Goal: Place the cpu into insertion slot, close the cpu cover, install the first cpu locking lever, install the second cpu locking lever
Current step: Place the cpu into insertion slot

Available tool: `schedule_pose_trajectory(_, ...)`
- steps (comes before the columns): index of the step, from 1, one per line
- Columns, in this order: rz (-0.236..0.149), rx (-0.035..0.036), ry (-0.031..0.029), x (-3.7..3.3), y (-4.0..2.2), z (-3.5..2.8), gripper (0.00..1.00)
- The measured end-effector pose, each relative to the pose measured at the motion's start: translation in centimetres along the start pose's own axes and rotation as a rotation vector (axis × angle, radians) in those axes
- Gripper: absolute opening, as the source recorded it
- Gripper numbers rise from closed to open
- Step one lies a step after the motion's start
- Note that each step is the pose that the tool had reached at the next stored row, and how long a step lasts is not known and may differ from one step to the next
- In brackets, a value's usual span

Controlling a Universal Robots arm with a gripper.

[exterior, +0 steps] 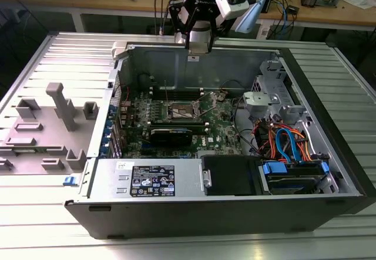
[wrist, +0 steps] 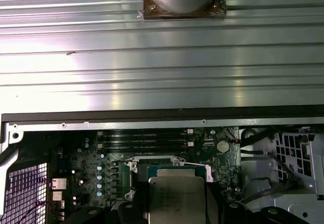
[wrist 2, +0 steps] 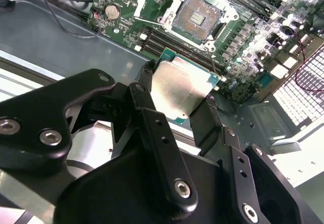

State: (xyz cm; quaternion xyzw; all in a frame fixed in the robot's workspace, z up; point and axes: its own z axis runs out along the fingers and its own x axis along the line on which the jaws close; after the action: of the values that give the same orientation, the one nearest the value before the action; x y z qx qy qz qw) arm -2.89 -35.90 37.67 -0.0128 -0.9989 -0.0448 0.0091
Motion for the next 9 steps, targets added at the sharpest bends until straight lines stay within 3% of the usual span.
schedule_pose_trajectory(9, 0.000, 0.0000, 0.0000, -0.01, -0.22, -0.02, 0.54)
